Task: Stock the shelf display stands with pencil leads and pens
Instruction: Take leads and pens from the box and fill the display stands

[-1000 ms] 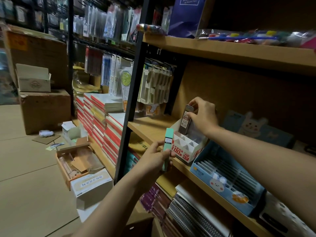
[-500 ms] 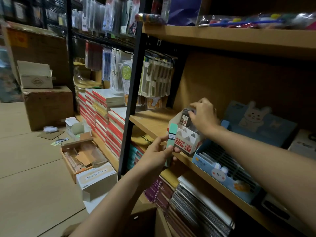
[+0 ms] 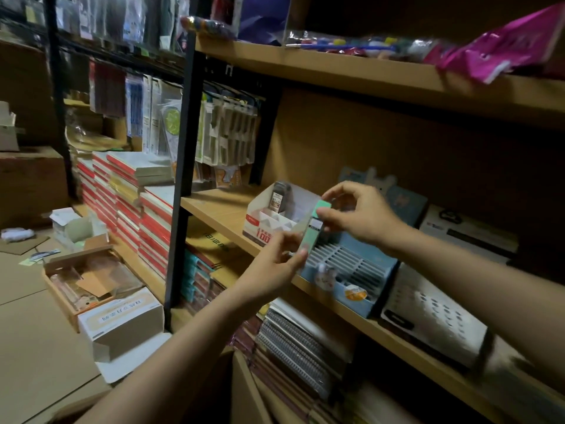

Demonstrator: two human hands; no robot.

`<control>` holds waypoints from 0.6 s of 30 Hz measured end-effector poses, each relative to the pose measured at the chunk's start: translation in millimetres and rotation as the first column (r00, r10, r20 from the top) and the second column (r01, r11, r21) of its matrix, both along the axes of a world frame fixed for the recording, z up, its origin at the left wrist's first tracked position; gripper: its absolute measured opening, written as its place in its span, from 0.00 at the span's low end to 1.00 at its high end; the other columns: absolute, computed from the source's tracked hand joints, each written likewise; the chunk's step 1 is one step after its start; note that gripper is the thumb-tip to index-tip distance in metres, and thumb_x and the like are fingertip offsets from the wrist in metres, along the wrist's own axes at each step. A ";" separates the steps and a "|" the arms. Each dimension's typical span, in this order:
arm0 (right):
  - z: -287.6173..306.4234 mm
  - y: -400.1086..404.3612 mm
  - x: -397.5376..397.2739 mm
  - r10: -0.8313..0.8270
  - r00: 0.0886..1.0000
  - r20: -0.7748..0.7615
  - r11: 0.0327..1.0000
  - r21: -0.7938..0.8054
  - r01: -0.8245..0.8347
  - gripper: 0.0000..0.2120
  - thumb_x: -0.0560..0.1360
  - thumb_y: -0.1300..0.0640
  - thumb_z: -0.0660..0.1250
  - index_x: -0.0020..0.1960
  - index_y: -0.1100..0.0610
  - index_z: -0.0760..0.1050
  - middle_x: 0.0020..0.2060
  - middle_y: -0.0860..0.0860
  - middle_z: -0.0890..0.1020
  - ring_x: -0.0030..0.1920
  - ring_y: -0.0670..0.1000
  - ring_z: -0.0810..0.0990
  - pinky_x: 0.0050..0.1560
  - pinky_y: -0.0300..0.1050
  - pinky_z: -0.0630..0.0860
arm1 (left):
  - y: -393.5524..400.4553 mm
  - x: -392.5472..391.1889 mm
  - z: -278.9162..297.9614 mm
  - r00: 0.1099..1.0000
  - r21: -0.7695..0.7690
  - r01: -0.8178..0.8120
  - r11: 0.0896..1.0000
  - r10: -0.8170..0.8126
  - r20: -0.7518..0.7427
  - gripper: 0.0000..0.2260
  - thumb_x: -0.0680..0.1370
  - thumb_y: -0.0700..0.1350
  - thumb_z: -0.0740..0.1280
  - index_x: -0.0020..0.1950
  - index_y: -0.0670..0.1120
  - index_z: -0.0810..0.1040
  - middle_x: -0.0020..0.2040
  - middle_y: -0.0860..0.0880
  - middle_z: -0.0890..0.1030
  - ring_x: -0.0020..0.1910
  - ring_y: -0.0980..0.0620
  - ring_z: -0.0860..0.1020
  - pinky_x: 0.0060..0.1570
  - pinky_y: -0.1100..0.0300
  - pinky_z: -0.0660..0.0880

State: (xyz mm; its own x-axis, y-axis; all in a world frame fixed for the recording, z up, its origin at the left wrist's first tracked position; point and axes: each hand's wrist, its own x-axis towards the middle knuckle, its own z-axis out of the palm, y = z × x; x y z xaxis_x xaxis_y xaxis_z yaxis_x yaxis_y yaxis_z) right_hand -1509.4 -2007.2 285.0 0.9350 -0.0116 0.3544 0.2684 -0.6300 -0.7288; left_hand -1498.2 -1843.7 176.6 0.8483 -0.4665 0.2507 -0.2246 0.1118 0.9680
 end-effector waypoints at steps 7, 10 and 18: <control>23.1 -58.8 -4.7 -0.305 0.901 0.307 0.839 -0.361 0.407 0.10 0.71 0.59 0.76 0.49 0.54 0.76 0.44 0.50 0.82 0.43 0.50 0.82 0.43 0.44 0.81 | -17.5 -4.1 -24.3 0.792 0.459 -0.338 0.821 -0.015 0.611 0.25 0.78 0.54 0.64 0.74 0.55 0.62 0.77 0.53 0.54 0.75 0.52 0.55 0.73 0.54 0.62; 9.6 -63.1 -0.8 -0.297 0.897 0.329 0.783 -0.454 0.425 0.10 0.72 0.59 0.75 0.49 0.54 0.75 0.45 0.49 0.80 0.44 0.48 0.79 0.39 0.35 0.74 | -16.4 -1.9 -32.1 0.730 0.512 -0.403 0.759 -0.071 0.680 0.28 0.78 0.55 0.64 0.76 0.56 0.59 0.77 0.49 0.55 0.75 0.50 0.56 0.72 0.56 0.61; -8.0 -58.2 17.4 -0.316 0.890 0.329 0.758 -0.477 0.445 0.08 0.73 0.62 0.73 0.50 0.60 0.76 0.48 0.57 0.81 0.49 0.55 0.81 0.50 0.51 0.79 | -19.8 2.2 -42.7 0.715 0.553 -0.436 0.710 -0.100 0.692 0.32 0.78 0.54 0.65 0.77 0.60 0.52 0.79 0.51 0.52 0.78 0.51 0.44 0.74 0.51 0.55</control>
State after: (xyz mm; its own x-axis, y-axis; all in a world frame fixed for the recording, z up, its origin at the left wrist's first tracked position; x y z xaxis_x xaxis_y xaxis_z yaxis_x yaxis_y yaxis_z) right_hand -1492.0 -2065.3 277.0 0.7922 -0.1015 0.6017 0.0302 -0.9783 -0.2049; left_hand -1496.0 -1863.5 134.0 0.6724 -0.5911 0.4455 -0.7388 -0.5729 0.3549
